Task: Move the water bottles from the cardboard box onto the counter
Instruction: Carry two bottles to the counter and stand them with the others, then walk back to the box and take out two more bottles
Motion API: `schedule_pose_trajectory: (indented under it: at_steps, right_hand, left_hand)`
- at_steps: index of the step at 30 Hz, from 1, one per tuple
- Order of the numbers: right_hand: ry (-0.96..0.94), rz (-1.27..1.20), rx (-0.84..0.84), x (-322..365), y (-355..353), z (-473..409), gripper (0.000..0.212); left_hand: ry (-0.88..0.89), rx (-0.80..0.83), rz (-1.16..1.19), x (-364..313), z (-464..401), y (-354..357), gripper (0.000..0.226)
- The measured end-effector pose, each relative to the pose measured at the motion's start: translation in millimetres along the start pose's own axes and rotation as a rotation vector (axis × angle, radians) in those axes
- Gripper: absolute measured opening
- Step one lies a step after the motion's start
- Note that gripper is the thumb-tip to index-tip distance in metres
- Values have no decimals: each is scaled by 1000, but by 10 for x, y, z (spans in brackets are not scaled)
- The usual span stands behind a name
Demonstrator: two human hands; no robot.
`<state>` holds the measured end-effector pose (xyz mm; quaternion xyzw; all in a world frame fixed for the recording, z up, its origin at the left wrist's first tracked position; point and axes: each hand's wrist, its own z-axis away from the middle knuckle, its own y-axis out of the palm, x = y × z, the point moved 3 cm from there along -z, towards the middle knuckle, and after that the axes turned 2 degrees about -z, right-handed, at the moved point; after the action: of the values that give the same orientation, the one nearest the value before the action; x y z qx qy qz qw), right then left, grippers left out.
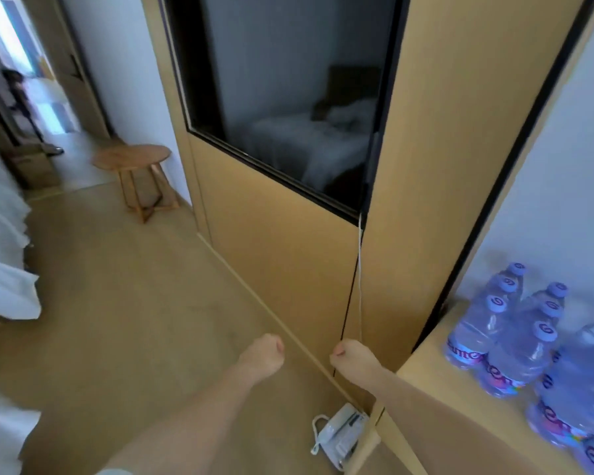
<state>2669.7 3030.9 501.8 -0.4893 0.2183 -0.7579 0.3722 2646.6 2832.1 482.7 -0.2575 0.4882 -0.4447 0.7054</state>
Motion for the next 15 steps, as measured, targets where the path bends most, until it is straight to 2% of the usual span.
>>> schedule_pose_trajectory:
  at_steps: [5,8,11,15]
  right_hand:
    - [-227,330,108,1141,587,-707,23]
    - [-333,502,134,1826,967,-1002,31]
    - [-450,631,160,2419,1313,-1293,36]
    - [-560,724,169,3026,1730,-1674,32]
  left_hand:
    - [-154,-37,-79,1130,-192,-722,32]
    - [-249,-58,-102,1762,-260,-1078,33]
    - [-359,-82,-101,2286,-333,-1389,35]
    - [-466,-64,-105,2841,-475,-1664,38]
